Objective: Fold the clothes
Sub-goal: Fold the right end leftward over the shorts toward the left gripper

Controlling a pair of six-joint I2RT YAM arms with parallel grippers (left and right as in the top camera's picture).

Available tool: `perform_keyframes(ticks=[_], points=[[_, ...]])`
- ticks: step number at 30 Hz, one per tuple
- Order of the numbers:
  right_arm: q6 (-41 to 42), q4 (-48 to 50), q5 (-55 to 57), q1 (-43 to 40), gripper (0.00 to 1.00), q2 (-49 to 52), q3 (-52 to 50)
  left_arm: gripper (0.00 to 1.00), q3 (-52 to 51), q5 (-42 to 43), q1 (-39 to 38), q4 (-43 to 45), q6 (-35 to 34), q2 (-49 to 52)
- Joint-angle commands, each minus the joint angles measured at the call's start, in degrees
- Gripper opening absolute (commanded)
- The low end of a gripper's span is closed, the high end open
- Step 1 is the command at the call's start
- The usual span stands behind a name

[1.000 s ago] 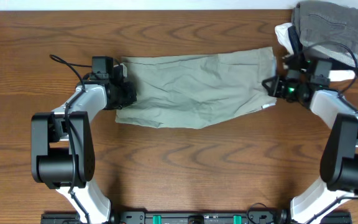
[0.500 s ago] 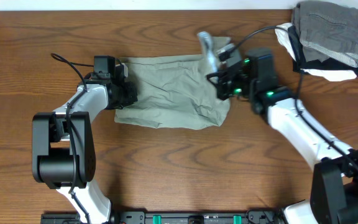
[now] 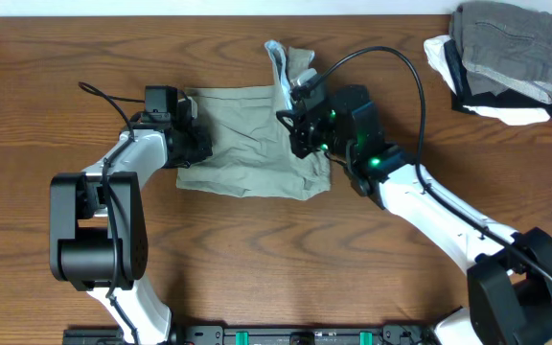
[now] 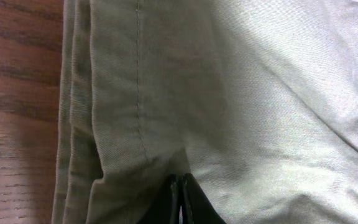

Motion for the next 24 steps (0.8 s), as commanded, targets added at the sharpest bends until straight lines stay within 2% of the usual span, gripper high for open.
perform_keyframes(ticks=[1,7,18,24], points=[[2.89,3.02,0.98,1.84,0.01,2.95,0.55,0.06,-1.2,-2.38,-0.44,-0.57,-0.83,3.04],[6.25,7.85,0.94,3.87,0.01,7.32,0.55,0.06,-1.2,-2.38,-0.44,-0.57,-0.83,3.04],[8.33,10.58,4.04,8.2,0.01,8.17,0.55,0.06,-1.2,-2.38,-0.44,-0.55,-0.83,3.04],[9.05,15.5,4.7,10.25,0.02,10.69,0.55,0.06,-1.2,-2.38,-0.44,-0.55,-0.83,3.04]])
